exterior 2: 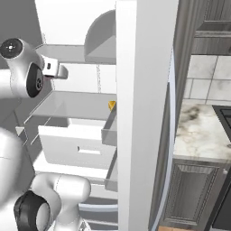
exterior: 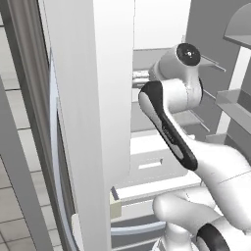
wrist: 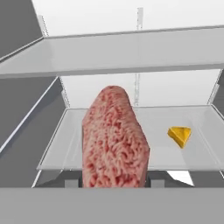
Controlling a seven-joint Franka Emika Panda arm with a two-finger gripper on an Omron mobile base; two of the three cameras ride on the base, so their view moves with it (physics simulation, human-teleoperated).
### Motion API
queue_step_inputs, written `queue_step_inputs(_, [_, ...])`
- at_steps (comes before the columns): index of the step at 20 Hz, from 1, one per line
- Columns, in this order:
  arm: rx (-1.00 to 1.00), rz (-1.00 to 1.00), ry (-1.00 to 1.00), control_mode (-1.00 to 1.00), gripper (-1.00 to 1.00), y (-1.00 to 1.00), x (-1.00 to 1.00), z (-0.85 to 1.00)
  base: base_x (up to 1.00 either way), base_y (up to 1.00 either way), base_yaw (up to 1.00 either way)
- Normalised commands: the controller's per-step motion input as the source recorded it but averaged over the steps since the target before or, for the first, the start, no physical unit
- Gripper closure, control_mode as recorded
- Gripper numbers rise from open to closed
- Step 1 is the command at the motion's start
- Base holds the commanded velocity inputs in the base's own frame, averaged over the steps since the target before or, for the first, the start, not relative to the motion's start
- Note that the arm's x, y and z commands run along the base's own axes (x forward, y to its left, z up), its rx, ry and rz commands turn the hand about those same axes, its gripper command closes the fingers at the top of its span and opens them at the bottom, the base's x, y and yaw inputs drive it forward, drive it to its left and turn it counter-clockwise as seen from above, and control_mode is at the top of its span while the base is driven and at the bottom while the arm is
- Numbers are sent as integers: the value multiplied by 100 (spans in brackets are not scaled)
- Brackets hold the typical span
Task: Take the cheese, steak, and bell pepper from the fridge and place them on the plate on the dining counter to create an appetizer plate.
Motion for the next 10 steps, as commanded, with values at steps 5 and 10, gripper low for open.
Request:
queue_step_inputs(5, [3, 0, -1, -100, 100, -41, -97, 0, 0, 0, 0])
queue_step_inputs(10, [0, 0, 0, -100, 100, -14, -60, 10, 0, 0, 0])
